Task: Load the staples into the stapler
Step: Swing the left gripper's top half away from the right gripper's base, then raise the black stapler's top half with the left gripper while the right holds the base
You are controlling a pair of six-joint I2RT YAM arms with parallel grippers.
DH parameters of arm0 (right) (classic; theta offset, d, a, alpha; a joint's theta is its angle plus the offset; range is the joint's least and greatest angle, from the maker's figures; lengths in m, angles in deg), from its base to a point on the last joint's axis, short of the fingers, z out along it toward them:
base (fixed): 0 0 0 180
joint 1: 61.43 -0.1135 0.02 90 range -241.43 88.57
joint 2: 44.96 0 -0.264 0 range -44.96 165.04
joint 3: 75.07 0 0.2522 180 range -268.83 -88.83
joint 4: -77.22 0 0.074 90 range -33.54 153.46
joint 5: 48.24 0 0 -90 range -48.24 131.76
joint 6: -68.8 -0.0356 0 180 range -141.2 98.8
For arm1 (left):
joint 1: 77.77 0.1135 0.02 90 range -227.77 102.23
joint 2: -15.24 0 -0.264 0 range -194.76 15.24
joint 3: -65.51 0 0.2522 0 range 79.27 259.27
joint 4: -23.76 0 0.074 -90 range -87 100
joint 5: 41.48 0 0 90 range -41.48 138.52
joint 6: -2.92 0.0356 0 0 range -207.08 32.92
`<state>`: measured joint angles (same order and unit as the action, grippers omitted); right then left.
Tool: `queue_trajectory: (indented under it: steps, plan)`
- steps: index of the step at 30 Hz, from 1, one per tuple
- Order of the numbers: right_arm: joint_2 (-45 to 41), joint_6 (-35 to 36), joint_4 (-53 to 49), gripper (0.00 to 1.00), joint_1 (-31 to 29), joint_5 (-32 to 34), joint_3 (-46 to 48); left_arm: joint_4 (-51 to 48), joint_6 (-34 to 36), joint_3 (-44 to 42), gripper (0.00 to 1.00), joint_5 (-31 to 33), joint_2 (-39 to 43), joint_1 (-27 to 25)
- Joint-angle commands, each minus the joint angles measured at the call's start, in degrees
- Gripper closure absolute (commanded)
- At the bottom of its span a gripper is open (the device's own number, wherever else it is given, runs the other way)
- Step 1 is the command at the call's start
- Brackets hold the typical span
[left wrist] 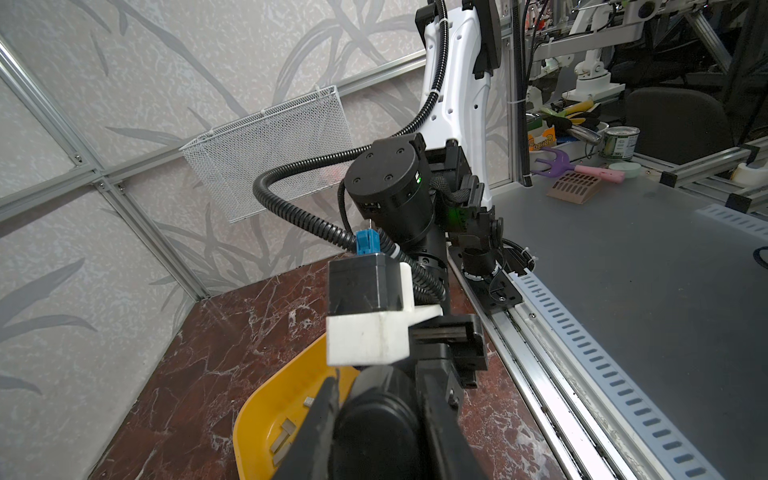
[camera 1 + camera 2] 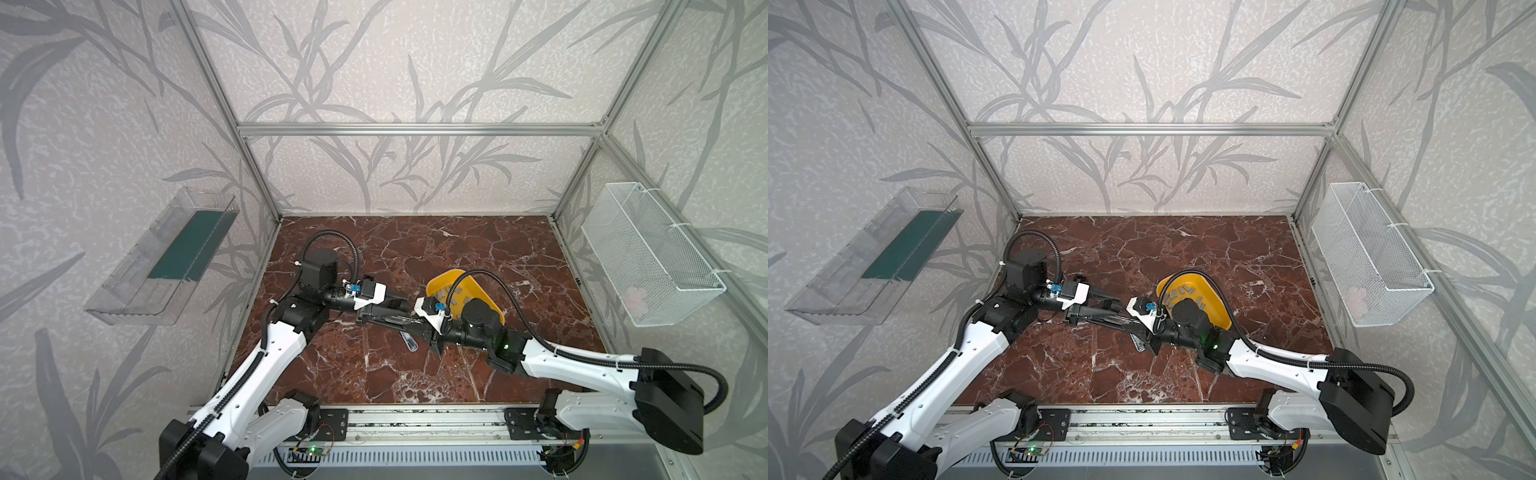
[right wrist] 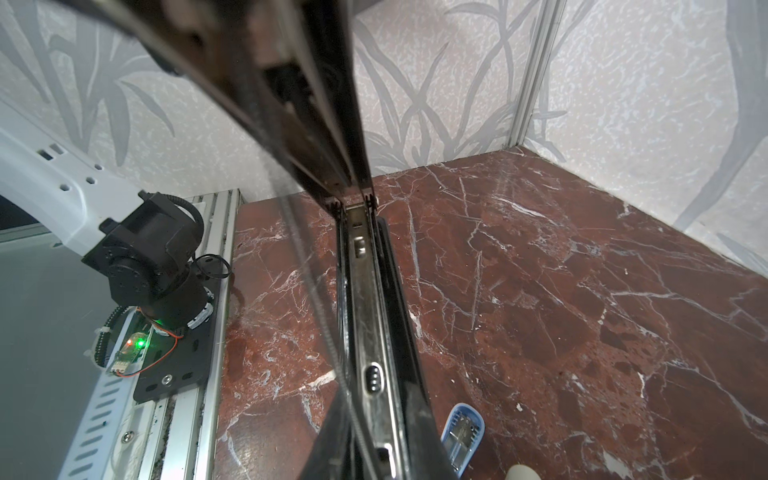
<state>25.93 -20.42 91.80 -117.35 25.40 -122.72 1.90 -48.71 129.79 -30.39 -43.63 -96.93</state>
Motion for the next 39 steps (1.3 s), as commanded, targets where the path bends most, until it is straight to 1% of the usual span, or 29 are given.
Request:
queue_trajectory:
  steps: [1,4,6,11,16,21,25,29,33,39]
  plan:
    - [-0.6,-0.9,-1.6,1.00,-0.4,-2.1,1.6,8.6,2.4,1.3,1.00,-1.8,0.1,2.3]
    - [-2.0,0.0,-1.8,1.00,-0.3,-2.7,2.6,9.2,1.1,1.4,1.00,-3.0,-0.4,4.5]
    - [-3.4,0.4,-1.8,1.00,-0.3,-1.9,3.9,9.4,0.6,1.5,1.00,-3.8,-0.7,6.5]
    - [-9.2,-0.1,-1.0,1.00,1.0,-0.5,8.0,11.9,-2.9,2.3,1.00,-6.7,-3.0,11.2]
    - [-13.1,-0.7,-1.1,1.00,1.5,-1.0,10.0,13.5,-4.6,2.2,1.00,-7.1,-4.8,14.7]
    - [-15.0,-1.1,-0.8,1.00,1.6,-0.2,10.8,13.3,-2.7,0.9,1.00,-4.6,-6.0,18.7]
    - [-16.5,-1.7,-0.3,1.00,1.9,1.0,11.6,9.6,1.5,0.6,1.00,-1.8,-7.5,22.2]
    - [-17.5,-2.5,0.0,1.00,2.5,1.5,11.9,5.6,5.5,1.0,1.00,0.3,-9.0,24.1]
    - [-19.0,-2.6,-0.1,1.00,2.5,3.6,12.4,4.7,7.2,0.1,1.00,2.7,-9.5,24.7]
    - [-21.8,-2.6,-1.4,1.00,2.5,10.6,13.1,3.4,9.5,-0.7,1.00,5.8,-12.1,24.5]
